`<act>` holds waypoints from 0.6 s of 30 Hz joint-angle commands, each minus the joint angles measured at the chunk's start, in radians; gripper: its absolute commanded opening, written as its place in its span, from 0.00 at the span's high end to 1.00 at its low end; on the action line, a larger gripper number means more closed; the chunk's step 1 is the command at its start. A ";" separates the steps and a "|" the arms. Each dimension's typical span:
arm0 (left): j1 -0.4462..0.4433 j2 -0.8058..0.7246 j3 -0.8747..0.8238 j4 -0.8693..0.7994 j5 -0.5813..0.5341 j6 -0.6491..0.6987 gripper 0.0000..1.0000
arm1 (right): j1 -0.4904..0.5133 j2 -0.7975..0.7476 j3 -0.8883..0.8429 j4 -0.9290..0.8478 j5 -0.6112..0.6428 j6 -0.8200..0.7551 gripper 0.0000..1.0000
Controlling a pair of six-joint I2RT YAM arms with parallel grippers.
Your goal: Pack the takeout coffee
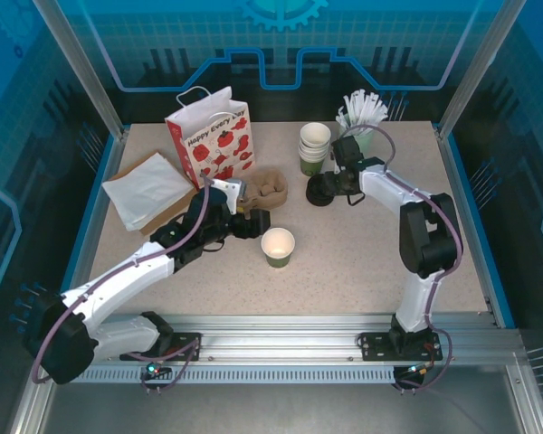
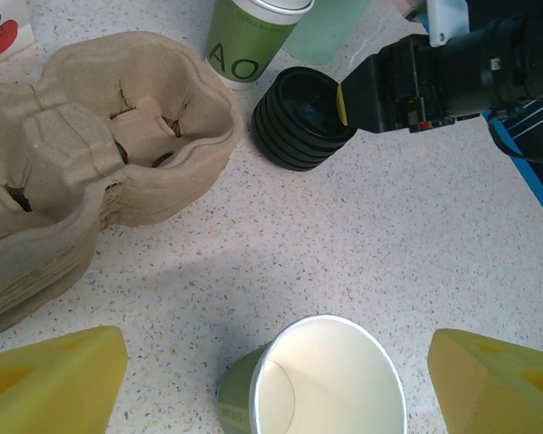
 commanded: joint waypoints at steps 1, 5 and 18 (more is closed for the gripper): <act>-0.007 0.011 0.033 0.012 -0.002 0.022 0.12 | -0.012 0.038 0.053 -0.019 0.001 0.002 0.63; -0.007 0.018 0.032 0.016 -0.007 0.026 0.12 | -0.011 0.067 0.084 -0.041 0.019 -0.013 0.71; -0.008 0.029 0.031 0.016 -0.007 0.030 0.12 | -0.014 0.077 0.114 -0.059 0.025 -0.034 0.79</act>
